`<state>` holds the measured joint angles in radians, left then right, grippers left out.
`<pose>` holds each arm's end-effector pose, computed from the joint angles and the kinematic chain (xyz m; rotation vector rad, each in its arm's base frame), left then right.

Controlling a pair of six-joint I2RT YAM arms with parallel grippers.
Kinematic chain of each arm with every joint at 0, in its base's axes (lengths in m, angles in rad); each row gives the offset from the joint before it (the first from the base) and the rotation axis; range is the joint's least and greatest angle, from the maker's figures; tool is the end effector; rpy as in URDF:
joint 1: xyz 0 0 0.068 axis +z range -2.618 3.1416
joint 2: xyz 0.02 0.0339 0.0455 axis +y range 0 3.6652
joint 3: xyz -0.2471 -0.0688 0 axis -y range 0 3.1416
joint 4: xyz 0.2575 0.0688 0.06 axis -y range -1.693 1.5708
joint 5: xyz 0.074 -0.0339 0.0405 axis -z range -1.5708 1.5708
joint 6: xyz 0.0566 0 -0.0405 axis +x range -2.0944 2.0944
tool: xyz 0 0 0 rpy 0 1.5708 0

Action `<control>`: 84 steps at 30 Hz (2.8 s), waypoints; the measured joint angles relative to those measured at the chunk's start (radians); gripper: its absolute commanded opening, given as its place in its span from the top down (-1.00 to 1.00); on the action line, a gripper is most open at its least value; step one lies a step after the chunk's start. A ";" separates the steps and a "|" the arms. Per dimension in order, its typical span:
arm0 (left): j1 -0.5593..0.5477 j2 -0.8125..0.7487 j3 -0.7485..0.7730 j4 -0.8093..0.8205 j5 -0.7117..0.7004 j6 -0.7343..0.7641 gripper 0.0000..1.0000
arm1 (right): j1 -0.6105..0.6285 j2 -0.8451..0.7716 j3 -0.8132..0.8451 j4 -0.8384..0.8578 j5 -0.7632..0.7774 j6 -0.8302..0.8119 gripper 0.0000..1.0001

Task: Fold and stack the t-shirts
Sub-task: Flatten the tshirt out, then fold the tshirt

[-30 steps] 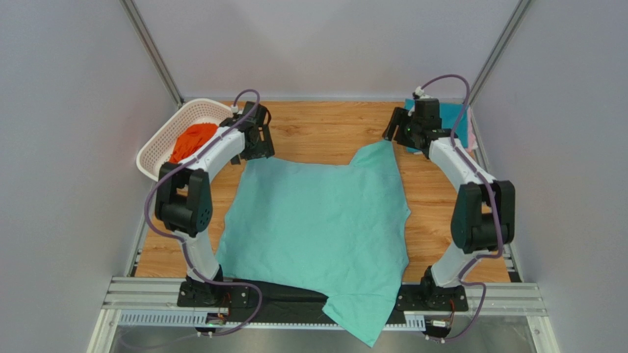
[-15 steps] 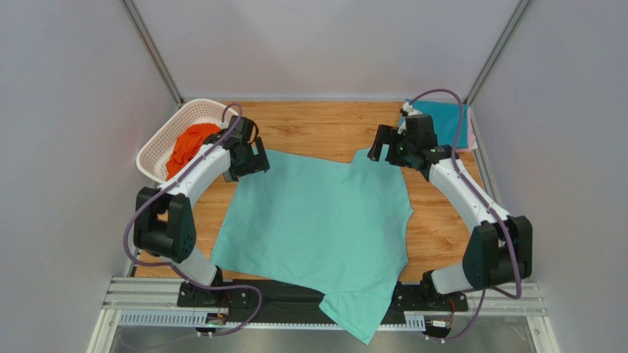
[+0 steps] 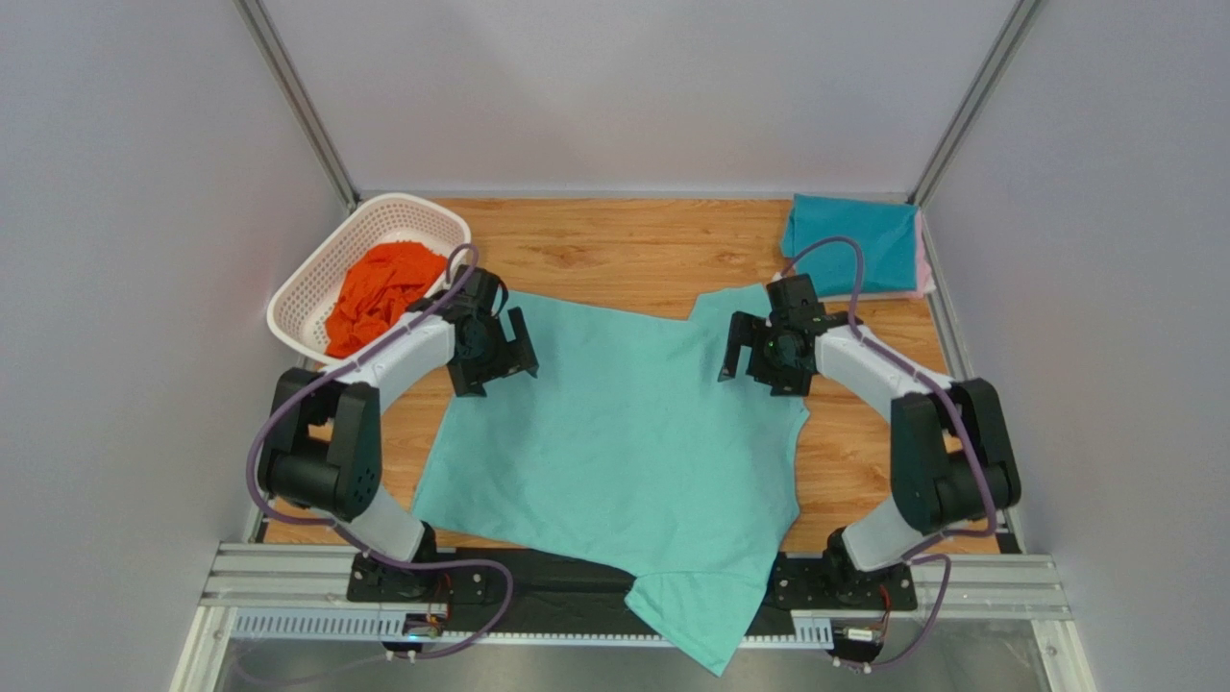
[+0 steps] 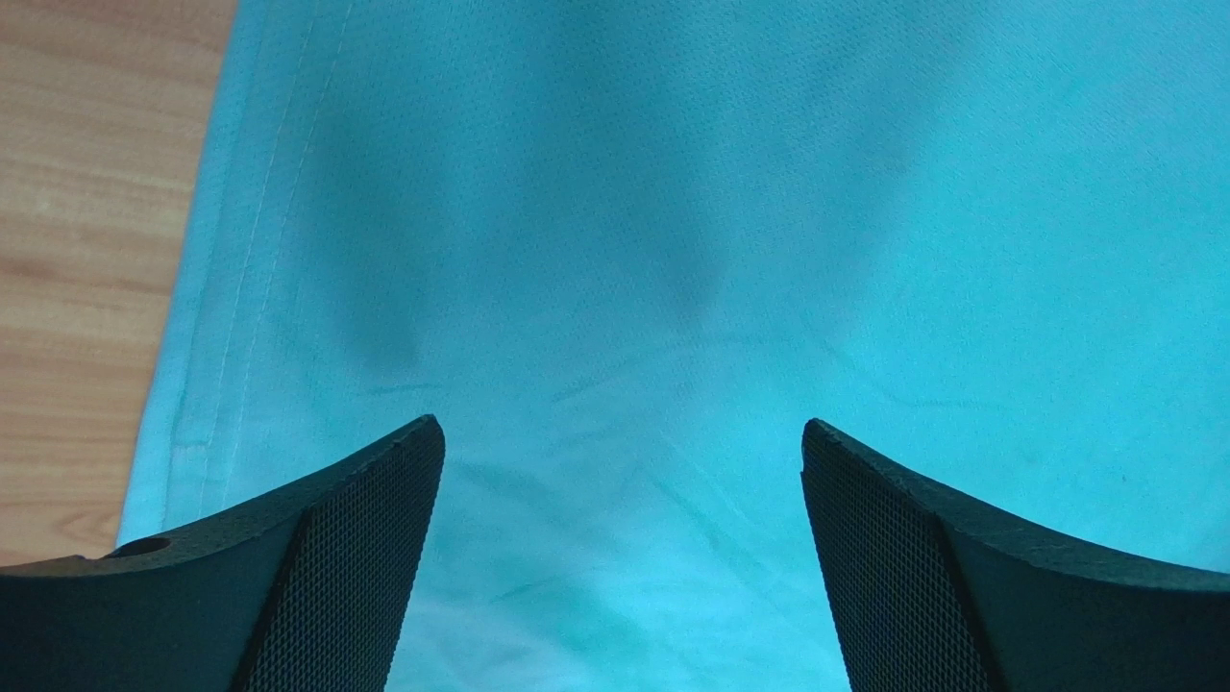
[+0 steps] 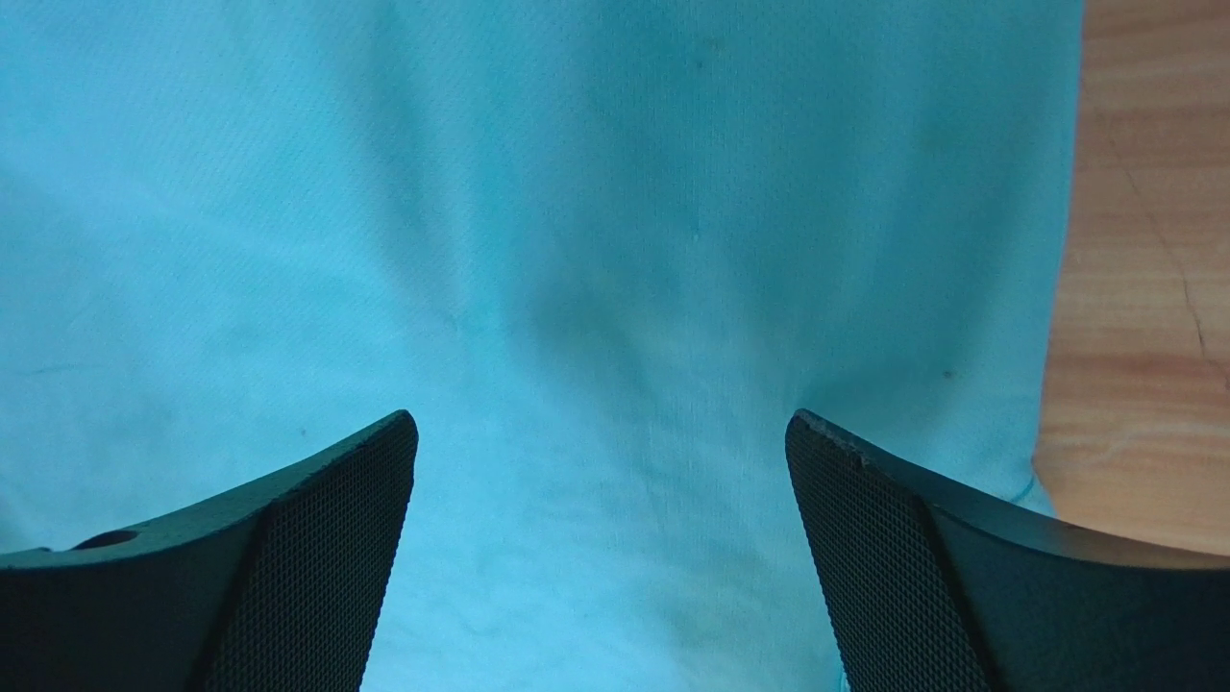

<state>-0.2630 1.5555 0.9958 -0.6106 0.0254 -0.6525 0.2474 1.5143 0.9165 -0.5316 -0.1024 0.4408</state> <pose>0.3059 -0.0839 0.1545 -0.5309 2.7287 -0.2810 0.2975 0.0811 0.1471 0.2332 2.7305 0.3396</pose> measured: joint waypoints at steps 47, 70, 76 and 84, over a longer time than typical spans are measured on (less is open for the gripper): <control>-0.011 -0.414 -0.023 -0.292 -0.186 -0.151 -1.00 | 0.091 -0.141 0.276 -0.104 0.249 -0.006 -1.00; 0.076 -0.555 -0.472 -0.183 -0.237 -0.308 -0.28 | 0.085 -0.524 -0.179 -0.156 0.132 0.039 -1.00; 0.084 -0.524 -0.494 -0.132 -0.237 -0.309 -0.08 | 0.085 -0.533 -0.183 -0.178 0.127 0.053 -1.00; 0.099 -0.485 -0.501 -0.101 -0.237 -0.307 0.70 | 0.085 -0.534 -0.183 -0.192 0.128 0.065 -1.00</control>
<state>-0.1642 1.0702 0.4946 -0.7113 -0.2115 -0.9596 0.3328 0.9798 0.7330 -0.7235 0.0257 0.5056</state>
